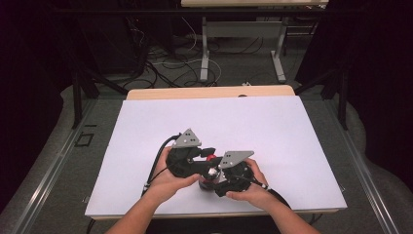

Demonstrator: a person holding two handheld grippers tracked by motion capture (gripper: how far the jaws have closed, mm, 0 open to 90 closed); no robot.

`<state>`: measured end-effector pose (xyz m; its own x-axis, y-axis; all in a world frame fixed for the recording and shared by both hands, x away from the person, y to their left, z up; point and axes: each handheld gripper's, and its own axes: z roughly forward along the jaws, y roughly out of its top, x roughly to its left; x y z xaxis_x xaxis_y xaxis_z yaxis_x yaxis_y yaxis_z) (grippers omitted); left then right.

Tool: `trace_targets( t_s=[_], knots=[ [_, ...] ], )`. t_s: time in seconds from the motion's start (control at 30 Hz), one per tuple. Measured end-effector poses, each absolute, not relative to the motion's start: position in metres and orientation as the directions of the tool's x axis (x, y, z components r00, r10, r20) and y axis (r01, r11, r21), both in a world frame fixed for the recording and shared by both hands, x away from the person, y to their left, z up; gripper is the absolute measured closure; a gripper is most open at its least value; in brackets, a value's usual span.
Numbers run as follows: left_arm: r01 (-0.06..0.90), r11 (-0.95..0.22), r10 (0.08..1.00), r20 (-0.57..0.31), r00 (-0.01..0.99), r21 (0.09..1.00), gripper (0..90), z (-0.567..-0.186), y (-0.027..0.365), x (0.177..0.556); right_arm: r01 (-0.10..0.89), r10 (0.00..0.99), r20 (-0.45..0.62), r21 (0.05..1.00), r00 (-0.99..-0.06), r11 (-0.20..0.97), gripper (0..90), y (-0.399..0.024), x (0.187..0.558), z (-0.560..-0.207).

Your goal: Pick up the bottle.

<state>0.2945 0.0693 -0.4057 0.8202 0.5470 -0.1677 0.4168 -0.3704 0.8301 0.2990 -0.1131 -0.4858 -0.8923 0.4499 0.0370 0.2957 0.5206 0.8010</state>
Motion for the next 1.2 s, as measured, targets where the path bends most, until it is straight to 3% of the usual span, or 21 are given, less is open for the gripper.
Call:
trace_targets(
  t_s=[0.33,0.63,0.8,0.93,1.03,1.2],
  knots=[
    [0.511,-0.244,0.712,-0.206,0.671,0.824,62.1,-0.405,0.065,0.288,0.306,0.522,-0.012,0.797,-0.853,0.520,29.9,-0.110,0.296,-0.484],
    [0.525,-0.240,0.723,-0.210,0.658,0.817,60.1,-0.404,0.063,0.288,0.302,0.522,-0.024,0.793,-0.852,0.529,29.9,-0.111,0.297,-0.483],
    [0.460,-0.280,0.663,-0.177,0.727,0.843,45.2,-0.404,0.071,0.293,0.292,0.487,0.000,0.800,-0.873,0.524,30.0,-0.114,0.298,-0.482],
    [0.425,-0.326,0.565,-0.186,0.804,0.844,41.0,-0.403,0.085,0.299,0.285,0.455,0.013,0.795,-0.891,0.536,30.1,-0.114,0.298,-0.482],
    [0.395,-0.355,0.509,-0.179,0.842,0.847,40.7,-0.403,0.089,0.300,0.291,0.446,0.026,0.792,-0.895,0.537,30.1,-0.114,0.299,-0.482],
    [0.330,-0.430,0.310,-0.206,0.928,0.840,43.9,-0.406,0.099,0.309,0.270,0.391,0.040,0.785,-0.920,0.557,30.1,-0.113,0.298,-0.481]
  ],
)
